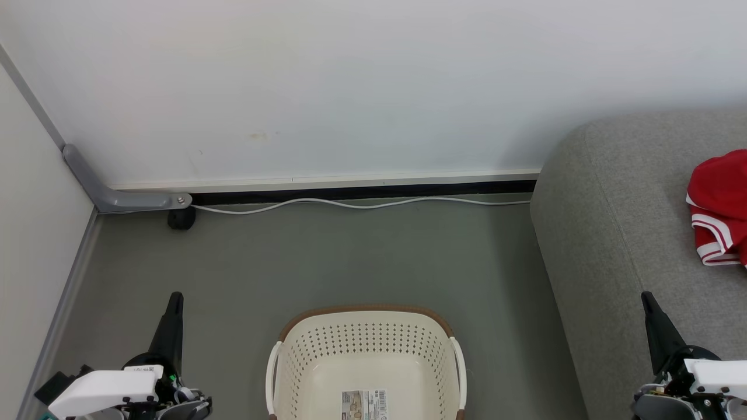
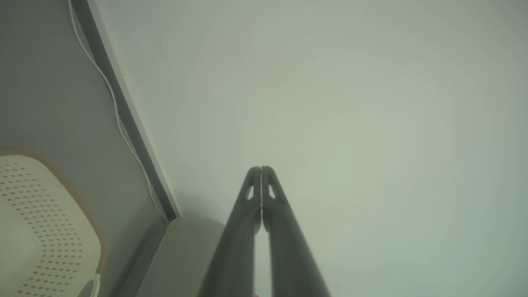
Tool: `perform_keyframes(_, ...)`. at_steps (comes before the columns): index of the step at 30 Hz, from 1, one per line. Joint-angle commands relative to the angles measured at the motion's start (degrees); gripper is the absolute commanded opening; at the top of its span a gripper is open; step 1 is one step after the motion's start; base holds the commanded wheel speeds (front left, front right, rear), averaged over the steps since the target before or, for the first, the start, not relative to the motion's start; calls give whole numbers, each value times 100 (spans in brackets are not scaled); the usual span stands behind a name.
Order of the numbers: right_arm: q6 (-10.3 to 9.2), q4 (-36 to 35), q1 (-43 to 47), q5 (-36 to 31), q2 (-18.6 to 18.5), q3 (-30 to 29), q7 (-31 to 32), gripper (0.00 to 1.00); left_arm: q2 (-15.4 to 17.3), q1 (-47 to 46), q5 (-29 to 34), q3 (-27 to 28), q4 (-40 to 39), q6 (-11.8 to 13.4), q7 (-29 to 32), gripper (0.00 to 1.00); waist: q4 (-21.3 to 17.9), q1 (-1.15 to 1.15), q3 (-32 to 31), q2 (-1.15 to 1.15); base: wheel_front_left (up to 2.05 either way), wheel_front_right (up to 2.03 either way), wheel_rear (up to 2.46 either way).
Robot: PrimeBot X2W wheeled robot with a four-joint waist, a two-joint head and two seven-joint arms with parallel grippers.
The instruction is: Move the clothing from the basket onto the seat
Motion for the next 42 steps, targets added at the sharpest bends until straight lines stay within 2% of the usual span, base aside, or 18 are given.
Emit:
perform_keyframes(1,9,-184,-256,69,-63,89,41,0,82,-316,-34,205,-131,-42,35,0,0,0,0,0,0,0,0)
perform_keyframes(42,9,-184,-257,64,-59,82,46,0,43,-320,12,261,-130,-42,80,0,0,0,0,0,0,0,0)
